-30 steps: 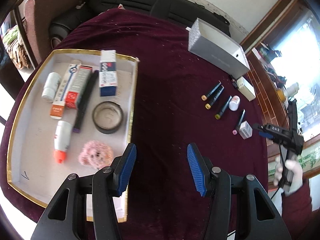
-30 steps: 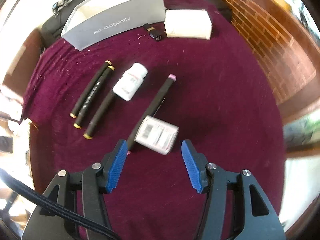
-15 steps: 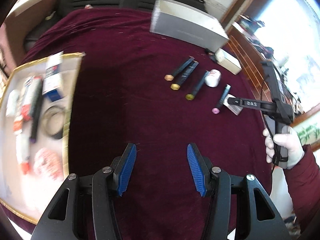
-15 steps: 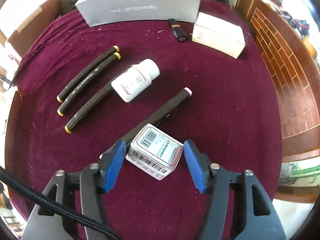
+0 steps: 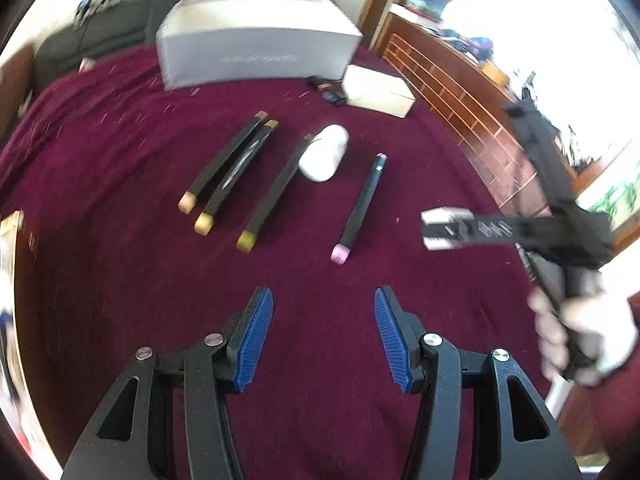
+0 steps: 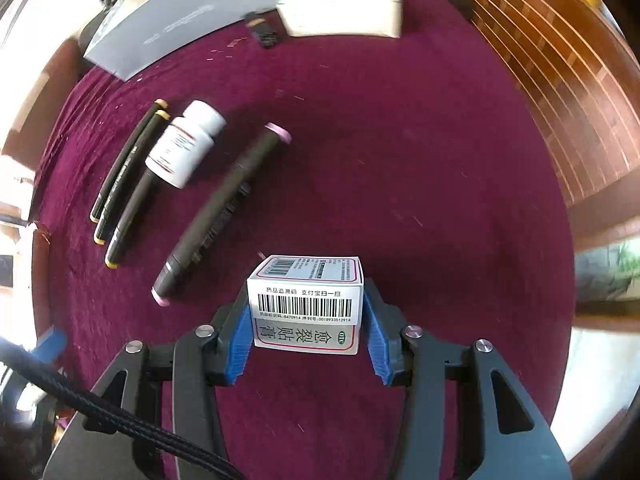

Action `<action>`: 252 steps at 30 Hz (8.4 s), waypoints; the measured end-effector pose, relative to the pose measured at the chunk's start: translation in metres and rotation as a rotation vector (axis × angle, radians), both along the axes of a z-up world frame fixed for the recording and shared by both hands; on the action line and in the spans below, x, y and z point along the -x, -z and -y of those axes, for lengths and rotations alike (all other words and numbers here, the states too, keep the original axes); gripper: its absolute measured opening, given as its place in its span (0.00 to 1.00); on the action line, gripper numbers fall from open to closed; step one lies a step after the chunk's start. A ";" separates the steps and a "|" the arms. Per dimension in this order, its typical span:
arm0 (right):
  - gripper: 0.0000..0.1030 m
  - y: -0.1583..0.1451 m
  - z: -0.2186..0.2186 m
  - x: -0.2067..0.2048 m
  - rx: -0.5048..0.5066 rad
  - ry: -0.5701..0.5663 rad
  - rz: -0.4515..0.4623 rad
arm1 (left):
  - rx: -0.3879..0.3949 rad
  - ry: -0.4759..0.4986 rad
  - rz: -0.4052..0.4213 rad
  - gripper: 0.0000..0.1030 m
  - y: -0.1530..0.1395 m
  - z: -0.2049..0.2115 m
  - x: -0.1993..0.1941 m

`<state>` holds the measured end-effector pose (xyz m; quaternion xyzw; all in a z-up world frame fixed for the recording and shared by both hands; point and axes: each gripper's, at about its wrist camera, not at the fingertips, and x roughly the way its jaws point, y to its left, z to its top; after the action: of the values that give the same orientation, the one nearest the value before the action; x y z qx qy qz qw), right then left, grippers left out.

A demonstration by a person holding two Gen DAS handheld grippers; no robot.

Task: Organize objects
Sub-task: 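Grasp a black marker with the left tool while the right tool lifts the ointment box, then carry the black marker and ointment box over the tray, then lower the marker and ointment box into the tray and open both tools, then move both tools back over the cloth toward the white pill bottle, then grasp the white pill bottle with the right tool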

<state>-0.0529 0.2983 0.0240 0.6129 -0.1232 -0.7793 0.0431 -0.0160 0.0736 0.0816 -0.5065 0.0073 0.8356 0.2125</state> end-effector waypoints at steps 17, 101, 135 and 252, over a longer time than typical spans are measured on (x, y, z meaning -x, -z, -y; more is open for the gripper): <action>0.46 0.008 -0.027 -0.040 0.052 0.121 -0.019 | 0.206 0.165 0.001 0.11 0.052 -0.086 0.051; 0.44 -0.007 0.493 -0.129 0.162 -0.730 0.096 | 0.054 -0.570 0.094 0.11 0.067 0.418 -0.108; 0.48 -0.021 0.515 -0.148 0.061 -0.799 -0.013 | 0.129 -0.642 0.004 0.43 -0.003 0.419 -0.106; 0.35 0.007 0.024 -0.052 0.002 0.058 0.007 | 0.076 0.078 0.048 0.39 0.069 -0.043 0.100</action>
<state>-0.0004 0.2739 0.0174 0.6118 -0.1419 -0.7779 0.0205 -0.1156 0.1166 0.0129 -0.5335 0.0535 0.8134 0.2256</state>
